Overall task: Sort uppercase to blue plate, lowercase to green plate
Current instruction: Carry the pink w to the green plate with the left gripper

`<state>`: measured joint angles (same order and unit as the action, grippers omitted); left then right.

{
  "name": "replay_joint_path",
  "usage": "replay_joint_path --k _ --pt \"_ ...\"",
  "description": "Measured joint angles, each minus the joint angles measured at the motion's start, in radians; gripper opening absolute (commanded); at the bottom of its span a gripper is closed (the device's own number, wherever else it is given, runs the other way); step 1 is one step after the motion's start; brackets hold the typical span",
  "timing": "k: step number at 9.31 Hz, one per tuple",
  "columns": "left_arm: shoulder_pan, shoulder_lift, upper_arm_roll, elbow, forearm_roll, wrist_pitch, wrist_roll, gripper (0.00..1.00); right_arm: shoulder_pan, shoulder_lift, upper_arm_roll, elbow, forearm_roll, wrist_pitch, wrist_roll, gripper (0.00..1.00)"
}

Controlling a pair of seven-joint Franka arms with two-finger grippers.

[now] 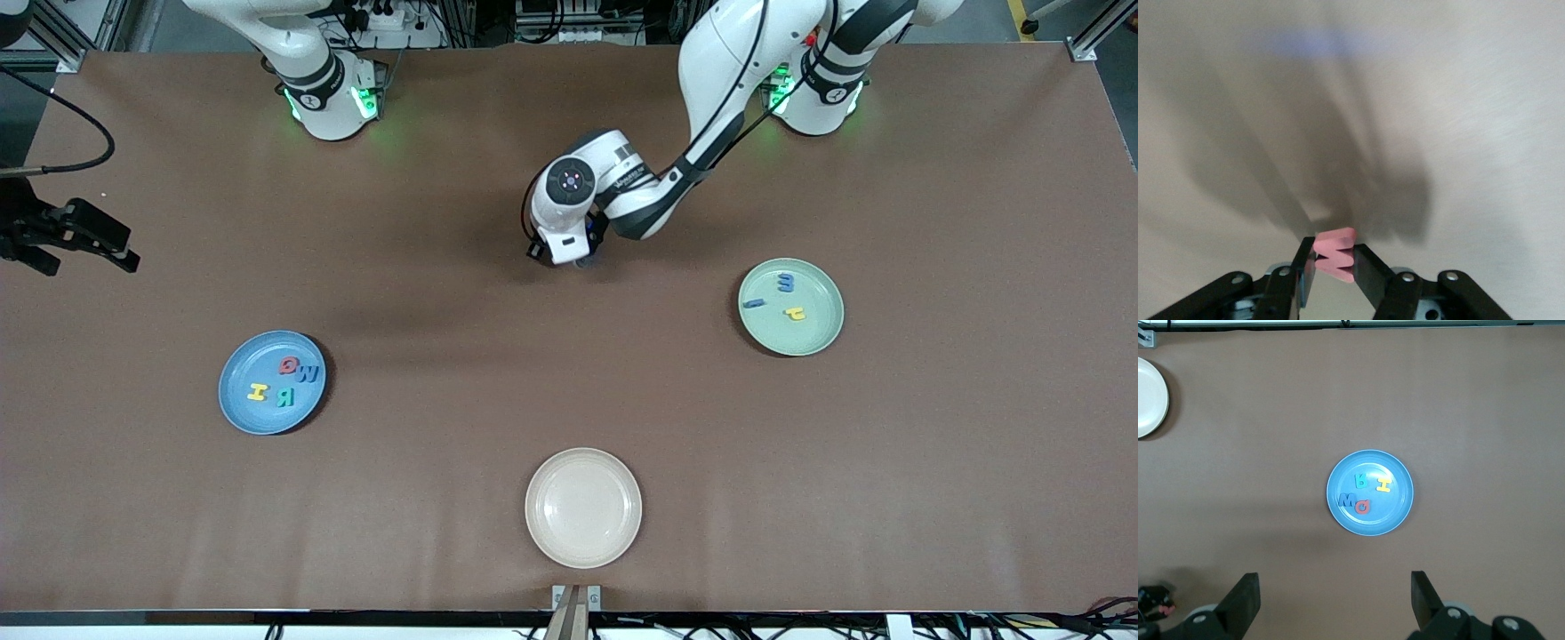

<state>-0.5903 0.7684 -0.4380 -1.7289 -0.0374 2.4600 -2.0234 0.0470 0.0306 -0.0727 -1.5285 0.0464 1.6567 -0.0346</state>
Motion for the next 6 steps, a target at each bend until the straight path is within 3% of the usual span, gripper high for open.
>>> replay_joint_path --k 6 --pt "0.108 -0.001 -0.001 0.089 0.0 -0.096 0.112 0.11 0.0 0.0 0.0 0.0 0.001 0.0 0.0 1.0"
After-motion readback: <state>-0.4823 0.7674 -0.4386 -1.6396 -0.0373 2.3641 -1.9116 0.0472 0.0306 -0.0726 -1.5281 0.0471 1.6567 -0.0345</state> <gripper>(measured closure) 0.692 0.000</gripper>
